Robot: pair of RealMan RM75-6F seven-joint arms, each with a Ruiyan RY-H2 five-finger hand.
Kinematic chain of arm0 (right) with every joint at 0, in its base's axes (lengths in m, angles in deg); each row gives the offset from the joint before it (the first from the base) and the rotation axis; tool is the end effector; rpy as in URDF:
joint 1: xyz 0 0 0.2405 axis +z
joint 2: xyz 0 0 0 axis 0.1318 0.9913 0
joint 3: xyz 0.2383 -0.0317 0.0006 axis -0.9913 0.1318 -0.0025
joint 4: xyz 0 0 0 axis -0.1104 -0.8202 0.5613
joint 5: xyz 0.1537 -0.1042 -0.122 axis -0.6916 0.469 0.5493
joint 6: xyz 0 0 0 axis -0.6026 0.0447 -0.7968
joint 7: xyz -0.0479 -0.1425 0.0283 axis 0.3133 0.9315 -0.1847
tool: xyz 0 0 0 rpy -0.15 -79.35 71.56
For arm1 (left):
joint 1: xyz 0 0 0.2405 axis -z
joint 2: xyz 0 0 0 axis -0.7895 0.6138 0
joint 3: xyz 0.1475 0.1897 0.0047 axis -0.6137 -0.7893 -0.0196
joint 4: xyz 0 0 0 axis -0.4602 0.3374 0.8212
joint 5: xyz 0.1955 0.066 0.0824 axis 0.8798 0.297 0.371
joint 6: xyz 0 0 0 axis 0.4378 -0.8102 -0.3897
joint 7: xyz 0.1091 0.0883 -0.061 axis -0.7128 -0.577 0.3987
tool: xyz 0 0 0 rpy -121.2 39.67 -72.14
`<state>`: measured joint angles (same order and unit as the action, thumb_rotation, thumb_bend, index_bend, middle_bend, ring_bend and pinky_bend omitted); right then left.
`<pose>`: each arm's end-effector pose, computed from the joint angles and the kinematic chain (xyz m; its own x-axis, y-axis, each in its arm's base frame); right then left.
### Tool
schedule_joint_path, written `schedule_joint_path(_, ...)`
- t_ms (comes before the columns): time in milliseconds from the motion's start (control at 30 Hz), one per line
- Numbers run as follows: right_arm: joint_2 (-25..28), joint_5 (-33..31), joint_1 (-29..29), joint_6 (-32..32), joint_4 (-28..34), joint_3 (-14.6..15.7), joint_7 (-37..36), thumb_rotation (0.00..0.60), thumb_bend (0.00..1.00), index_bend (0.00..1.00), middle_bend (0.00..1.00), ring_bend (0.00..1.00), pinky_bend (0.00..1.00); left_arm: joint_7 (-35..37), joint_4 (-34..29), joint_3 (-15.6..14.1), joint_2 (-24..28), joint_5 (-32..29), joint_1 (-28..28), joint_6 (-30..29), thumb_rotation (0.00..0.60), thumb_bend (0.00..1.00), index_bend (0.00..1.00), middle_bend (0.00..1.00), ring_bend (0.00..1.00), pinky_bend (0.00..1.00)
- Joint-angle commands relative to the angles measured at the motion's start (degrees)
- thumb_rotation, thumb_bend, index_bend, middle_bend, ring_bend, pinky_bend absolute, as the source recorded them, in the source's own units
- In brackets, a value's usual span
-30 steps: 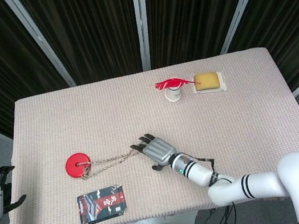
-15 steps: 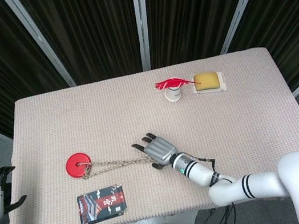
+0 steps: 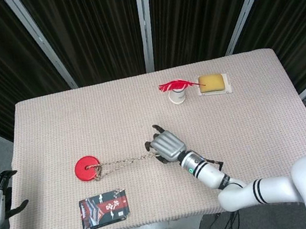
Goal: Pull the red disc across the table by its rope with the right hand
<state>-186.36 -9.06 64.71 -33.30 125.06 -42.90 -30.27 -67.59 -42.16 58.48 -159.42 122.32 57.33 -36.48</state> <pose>-0.0460 -0.3357 -0.0889 0.5049 -0.3258 0.7994 -0.7820 -0.5647 0.2638 -0.3311 0.1955 0.1310 0.4201 -0.0287 0.9070 0.9075 0.0153 -0.4198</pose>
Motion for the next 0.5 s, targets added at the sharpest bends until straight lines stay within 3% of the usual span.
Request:
schedule_joint_path(33,2.2,1.27,-2.19,2.18,1.28,0.7,-0.34,0.6,0.5,0.96,0.96,0.57,0.29,0.04,-0.11,0.03,0.08,0.08,0.0,-0.09,0.6,0.0,0.22,0.22,0.1,0.14)
schedule_joint_path(100,4.49,2.05,-3.98,3.8,2.88,1.5,-0.71,0.6,0.51,0.98,0.96,0.61,0.42,0.13,-0.15,0.05,0.13,0.1,0.0,-0.12,0.6,0.0,0.22,0.22,0.1,0.14)
schedule_joint_path(233,10.01,4.55,-9.15,9.14,6.37,3.35,-3.06,0.6,0.53,0.98,0.96,0.64,0.54,0.21,-0.09,-0.05,0.06,0.2,0.1,0.1,0.6,0.0,0.22,0.22,0.1,0.15)
schedule_joint_path(500,23.01,6.49,-20.27,18.3,8.41,4.44,-13.0,0.6,0.55,1.0,0.96,0.65,0.59,-0.27,-0.2,-0.15,-0.57,0.69,0.66,0.62,0.6,0.0,0.22,0.22,0.1,0.15)
